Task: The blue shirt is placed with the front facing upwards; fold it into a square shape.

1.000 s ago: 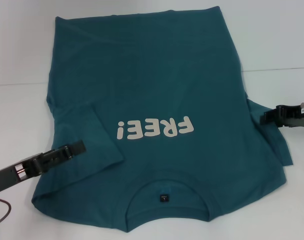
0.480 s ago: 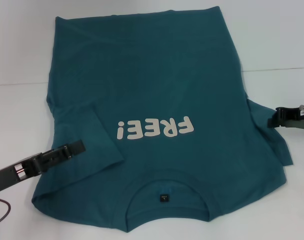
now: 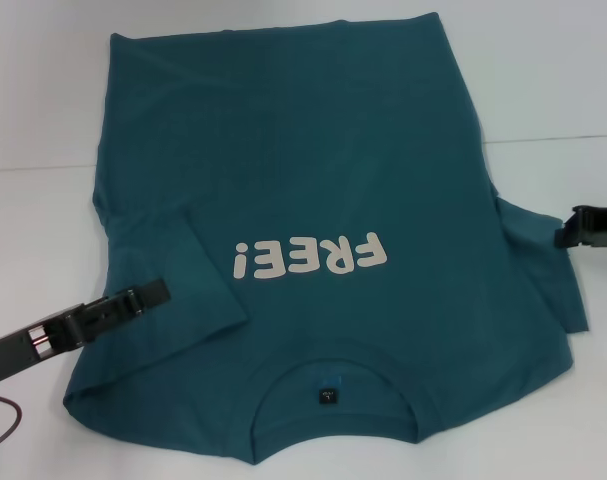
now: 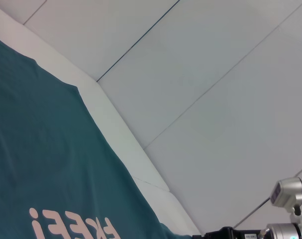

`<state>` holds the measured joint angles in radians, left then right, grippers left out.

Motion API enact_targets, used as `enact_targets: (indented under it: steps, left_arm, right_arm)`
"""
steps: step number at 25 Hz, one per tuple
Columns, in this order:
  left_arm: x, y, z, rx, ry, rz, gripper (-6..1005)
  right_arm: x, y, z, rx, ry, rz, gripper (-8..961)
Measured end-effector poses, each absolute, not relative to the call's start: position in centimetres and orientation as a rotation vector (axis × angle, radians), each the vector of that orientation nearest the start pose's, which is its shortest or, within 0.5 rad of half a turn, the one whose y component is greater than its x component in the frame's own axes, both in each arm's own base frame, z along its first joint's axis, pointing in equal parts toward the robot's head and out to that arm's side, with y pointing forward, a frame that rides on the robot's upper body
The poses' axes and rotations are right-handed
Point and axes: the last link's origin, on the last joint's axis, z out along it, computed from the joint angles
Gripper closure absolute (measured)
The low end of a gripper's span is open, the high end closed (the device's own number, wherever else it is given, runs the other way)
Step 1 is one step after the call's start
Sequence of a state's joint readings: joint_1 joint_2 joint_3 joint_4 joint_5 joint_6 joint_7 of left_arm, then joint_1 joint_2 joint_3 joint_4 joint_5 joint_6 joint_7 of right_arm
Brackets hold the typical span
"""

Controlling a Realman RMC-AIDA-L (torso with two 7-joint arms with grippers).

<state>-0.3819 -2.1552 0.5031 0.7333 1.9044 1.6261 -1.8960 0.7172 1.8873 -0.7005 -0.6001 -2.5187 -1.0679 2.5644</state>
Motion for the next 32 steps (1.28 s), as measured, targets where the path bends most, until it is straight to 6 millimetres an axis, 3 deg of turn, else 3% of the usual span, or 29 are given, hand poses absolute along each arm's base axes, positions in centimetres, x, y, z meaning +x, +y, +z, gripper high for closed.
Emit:
enact_targets:
  steps: [10,20,27,32]
  left_arm:
    - [-28.8,29.5,1.7,-2.267,-1.447,-1.123,81]
    - [-28.7,29.3,2.1,-2.261,-1.442,-1.16,83]
    - [-28.8,29.3,2.3,-2.253,-1.439,-1.166,84]
    - [-28.9,29.3,2.4,-2.243,-1.442,-1.167,85]
  right_arm:
    - [33.3,41.7,10.8,-1.764,1.625,0.14,948]
    - [32.8,42.3,12.9,-1.716,1.572,0.138,947]
    - [31.4,43.0,12.6,-1.762,1.558,0.139,946]
    - [29.0,43.3,11.5,-1.87,1.573,0.126,946]
